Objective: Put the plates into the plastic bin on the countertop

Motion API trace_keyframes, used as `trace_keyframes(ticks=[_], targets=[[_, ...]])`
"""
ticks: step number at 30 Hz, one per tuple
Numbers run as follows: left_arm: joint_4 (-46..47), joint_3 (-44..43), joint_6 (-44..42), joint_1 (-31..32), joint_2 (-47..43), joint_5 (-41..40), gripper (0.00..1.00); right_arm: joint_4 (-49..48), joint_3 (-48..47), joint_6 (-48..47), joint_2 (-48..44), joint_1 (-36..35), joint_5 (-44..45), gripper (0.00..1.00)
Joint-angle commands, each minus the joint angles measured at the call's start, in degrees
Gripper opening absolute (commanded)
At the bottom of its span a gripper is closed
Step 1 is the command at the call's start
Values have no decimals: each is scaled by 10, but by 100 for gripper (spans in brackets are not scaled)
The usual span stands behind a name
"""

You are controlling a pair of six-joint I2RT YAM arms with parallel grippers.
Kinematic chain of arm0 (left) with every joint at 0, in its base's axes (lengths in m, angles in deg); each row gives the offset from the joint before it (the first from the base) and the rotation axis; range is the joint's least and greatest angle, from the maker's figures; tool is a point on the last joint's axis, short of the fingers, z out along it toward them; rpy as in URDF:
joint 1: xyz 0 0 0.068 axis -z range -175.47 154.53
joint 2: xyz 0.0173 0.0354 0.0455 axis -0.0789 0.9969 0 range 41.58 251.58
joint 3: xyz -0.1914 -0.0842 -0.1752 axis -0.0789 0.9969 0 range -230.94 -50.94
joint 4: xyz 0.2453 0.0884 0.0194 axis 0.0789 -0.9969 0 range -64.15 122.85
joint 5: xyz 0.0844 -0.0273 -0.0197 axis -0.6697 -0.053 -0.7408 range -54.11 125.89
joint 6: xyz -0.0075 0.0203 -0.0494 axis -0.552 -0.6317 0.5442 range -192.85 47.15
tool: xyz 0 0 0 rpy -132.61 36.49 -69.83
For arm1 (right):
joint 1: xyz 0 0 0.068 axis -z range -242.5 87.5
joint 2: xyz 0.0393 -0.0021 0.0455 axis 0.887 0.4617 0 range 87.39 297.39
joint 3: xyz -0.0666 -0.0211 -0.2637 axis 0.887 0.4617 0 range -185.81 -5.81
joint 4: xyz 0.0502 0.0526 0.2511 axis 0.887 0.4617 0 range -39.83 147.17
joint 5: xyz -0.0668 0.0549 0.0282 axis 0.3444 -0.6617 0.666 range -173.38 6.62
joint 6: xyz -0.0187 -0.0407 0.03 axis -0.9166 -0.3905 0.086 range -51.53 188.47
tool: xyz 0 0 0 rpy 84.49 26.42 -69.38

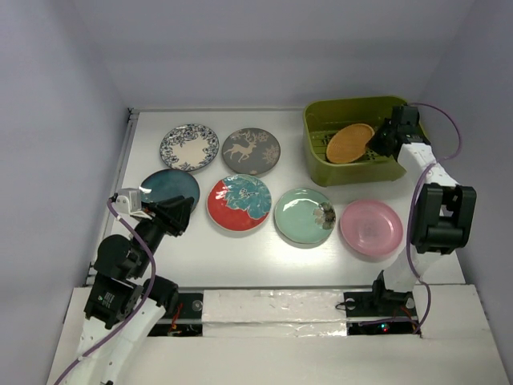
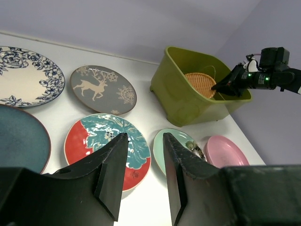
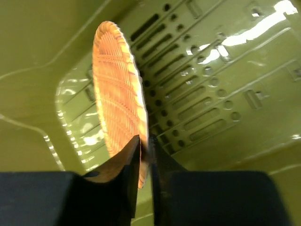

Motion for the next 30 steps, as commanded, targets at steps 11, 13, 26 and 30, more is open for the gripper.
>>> trace_keyframes(ticks=[11, 13, 26, 30], targets=[[16, -9, 1, 4, 3, -4, 33, -35, 10, -13, -146, 9, 89, 75], [15, -10, 2, 4, 3, -5, 33, -67, 55, -13, -215, -13, 84, 72], [12, -11, 1, 4, 14, -7, 2, -148, 220, -69, -305, -385, -28, 0], [13, -11, 2, 4, 16, -7, 4, -133, 180, -94, -213, -418, -43, 15]])
